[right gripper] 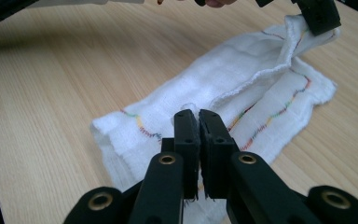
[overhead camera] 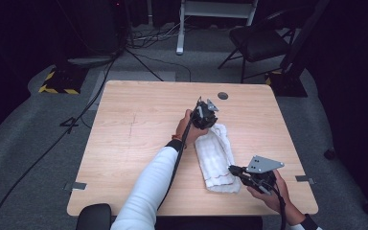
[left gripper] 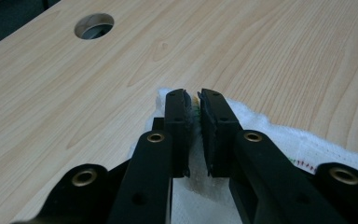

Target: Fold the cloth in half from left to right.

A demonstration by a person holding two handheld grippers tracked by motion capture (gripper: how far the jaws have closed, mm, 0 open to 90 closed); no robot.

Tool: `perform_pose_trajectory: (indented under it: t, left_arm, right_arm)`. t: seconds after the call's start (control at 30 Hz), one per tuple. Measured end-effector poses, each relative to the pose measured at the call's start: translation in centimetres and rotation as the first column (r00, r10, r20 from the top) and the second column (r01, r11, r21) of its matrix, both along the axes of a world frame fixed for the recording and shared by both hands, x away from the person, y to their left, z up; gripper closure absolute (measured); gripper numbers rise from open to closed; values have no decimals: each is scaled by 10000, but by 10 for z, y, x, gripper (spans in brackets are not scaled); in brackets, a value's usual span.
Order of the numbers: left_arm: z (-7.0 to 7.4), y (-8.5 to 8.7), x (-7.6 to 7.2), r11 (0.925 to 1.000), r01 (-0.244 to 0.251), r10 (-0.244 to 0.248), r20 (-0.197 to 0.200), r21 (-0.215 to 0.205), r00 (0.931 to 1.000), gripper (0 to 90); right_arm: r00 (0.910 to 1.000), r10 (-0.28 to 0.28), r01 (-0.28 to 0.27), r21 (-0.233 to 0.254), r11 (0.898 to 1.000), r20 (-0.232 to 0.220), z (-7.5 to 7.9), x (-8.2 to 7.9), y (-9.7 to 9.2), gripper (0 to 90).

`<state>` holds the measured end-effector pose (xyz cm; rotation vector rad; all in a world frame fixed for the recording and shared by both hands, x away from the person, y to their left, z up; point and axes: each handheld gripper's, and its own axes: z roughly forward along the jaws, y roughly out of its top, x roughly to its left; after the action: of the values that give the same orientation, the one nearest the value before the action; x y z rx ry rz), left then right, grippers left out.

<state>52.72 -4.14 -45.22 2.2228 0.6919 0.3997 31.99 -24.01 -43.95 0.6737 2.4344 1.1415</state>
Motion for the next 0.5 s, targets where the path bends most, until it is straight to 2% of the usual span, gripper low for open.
perform_pose_trajectory:
  t: [0.1,0.17,0.23,0.27,0.4,0.43,0.5]
  left_arm:
    - [-4,-8,1,9999,-100,99,-60,-72,9999,773]
    - [-6,-10,1,9992,-390,389,-98,-106,9992,656]
    - [-5,-9,0,9995,-53,49,-138,-307,9999,664]
    - [-5,-10,-1,9997,-134,134,1,-194,9999,660]
    - [0,-4,-6,9998,41,-41,13,-196,10000,615]
    - [2,-2,-9,9997,87,-89,-51,-227,9999,596]
    - [5,3,-17,9998,159,-158,75,-130,9998,503]
  right_arm:
    - [9998,-153,152,-93,9998,-103,-4,-1,-4,864]
    - [9992,-265,259,-186,9995,-290,-7,-1,-7,860]
    - [9988,-340,328,-331,9989,-350,-10,-1,-8,860]
    - [9987,-331,317,-363,9988,-392,-12,0,-9,860]
    - [9974,-330,287,-670,9973,-640,-15,-1,-11,855]
    - [9972,-315,267,-708,9971,-681,-16,-1,-12,845]
    - [9950,-487,411,-867,9954,-868,-18,-2,-14,744]
